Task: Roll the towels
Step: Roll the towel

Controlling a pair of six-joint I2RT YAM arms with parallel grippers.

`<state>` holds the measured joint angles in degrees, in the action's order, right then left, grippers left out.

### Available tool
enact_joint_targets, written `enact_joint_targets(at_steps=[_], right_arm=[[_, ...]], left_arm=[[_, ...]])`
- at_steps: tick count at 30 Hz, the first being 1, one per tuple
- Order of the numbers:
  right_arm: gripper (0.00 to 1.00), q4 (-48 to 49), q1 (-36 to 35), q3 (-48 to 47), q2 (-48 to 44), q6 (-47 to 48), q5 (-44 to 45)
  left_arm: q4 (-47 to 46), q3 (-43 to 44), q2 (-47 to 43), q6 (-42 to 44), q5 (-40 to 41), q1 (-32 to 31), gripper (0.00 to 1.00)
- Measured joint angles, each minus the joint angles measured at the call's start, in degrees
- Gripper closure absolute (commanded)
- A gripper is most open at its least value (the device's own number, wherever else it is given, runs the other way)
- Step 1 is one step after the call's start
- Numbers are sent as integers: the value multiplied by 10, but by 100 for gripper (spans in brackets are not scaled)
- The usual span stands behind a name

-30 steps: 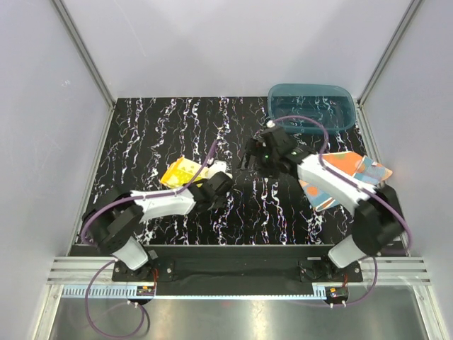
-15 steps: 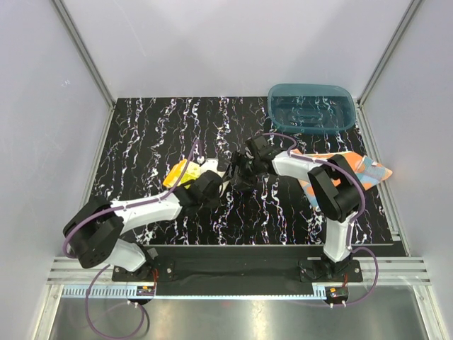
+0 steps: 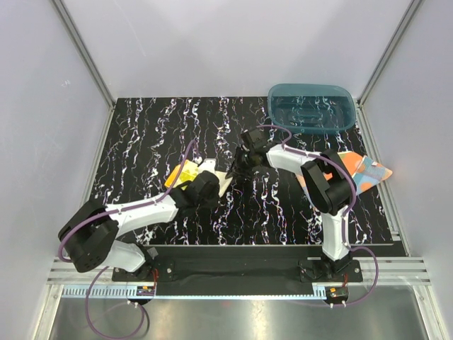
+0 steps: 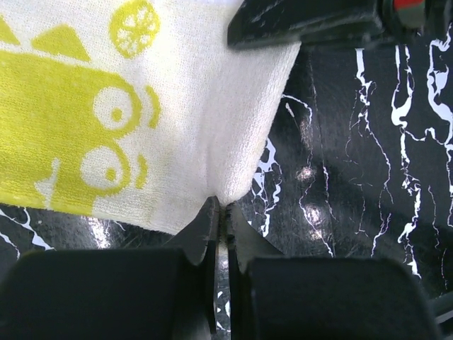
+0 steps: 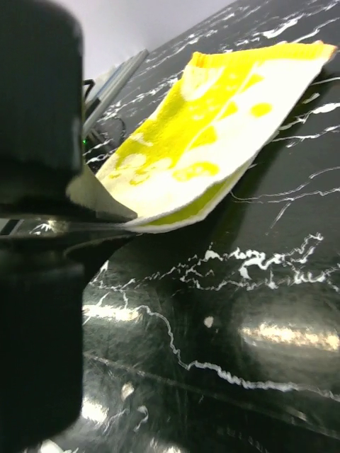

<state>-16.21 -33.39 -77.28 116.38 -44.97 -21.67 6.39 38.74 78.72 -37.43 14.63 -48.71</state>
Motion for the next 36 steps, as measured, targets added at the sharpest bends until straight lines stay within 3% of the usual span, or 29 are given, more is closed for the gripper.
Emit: enact_joint_targets(at_steps=[2,8,11,13,16,28,36], right_arm=[[100,-17,2,-13,0,13,13],[99,-71,2,-22,-9,49,39],[55,-96,2,-22,-23,66,55],[35,-112,3,-21,-35,84,83],[26,-138,6,-21,-57,107,126],[22,-221,94,17,-249,178,226],[25,-226,90,56,-298,193,168]], left_arm=[[-2,0,-2,0,-2,0,100],[-8,0,-6,0,-25,2,100],[-11,0,-6,1,-50,2,100],[-7,1,-3,1,-72,1,100],[3,6,8,0,-98,0,100],[17,67,51,-22,-197,0,100],[-33,57,75,-81,-282,37,100]])
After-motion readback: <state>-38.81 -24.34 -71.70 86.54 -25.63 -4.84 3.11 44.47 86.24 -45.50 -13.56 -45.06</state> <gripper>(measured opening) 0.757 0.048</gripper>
